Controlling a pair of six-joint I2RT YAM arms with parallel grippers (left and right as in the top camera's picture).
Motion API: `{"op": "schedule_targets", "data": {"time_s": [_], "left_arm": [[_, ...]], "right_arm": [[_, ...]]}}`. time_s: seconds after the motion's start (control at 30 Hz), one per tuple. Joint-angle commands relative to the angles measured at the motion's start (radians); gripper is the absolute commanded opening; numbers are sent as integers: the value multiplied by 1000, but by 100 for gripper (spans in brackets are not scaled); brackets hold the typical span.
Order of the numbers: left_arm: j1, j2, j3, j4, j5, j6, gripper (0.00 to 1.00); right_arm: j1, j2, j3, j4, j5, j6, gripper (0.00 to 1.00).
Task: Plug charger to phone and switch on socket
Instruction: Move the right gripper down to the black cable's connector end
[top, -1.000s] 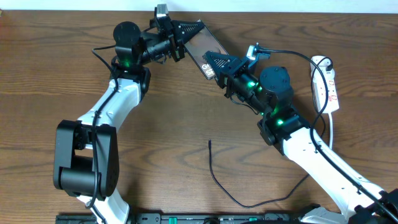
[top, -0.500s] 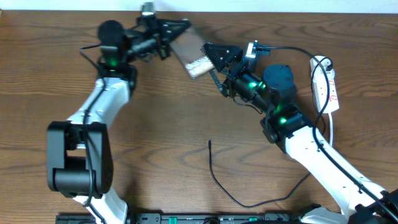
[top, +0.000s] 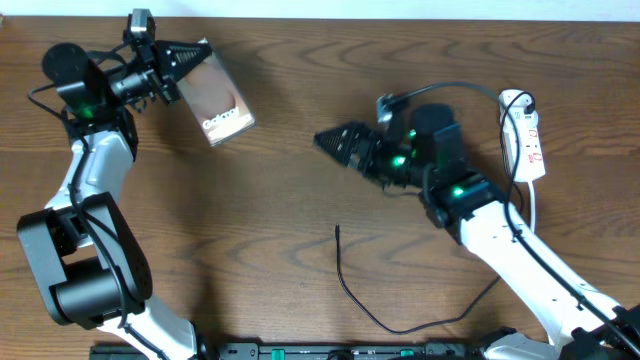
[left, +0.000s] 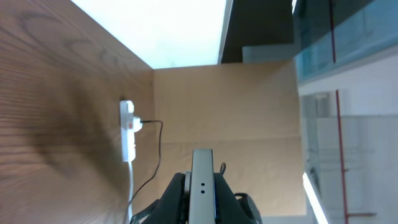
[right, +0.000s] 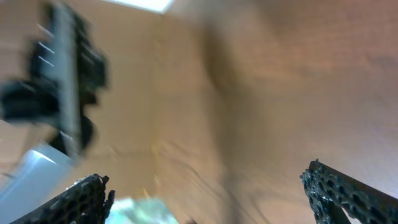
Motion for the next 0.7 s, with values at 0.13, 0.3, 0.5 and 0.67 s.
{"op": "schedule_targets", "data": {"time_s": [0.13, 0.3, 0.5, 0.67], "left_arm": [[10, -23, 14, 8, 81, 172, 7], [10, -23, 14, 8, 82, 226, 7], [10, -23, 14, 8, 86, 294, 6], [10, -23, 14, 8, 85, 304, 7]], "right_arm": [[90, 148, 84, -354, 24, -348, 99], [137, 238, 121, -611, 164, -489, 99], [150, 254, 119, -595, 185, -456, 99], [204, 254, 116, -598, 318, -425, 99]]}}
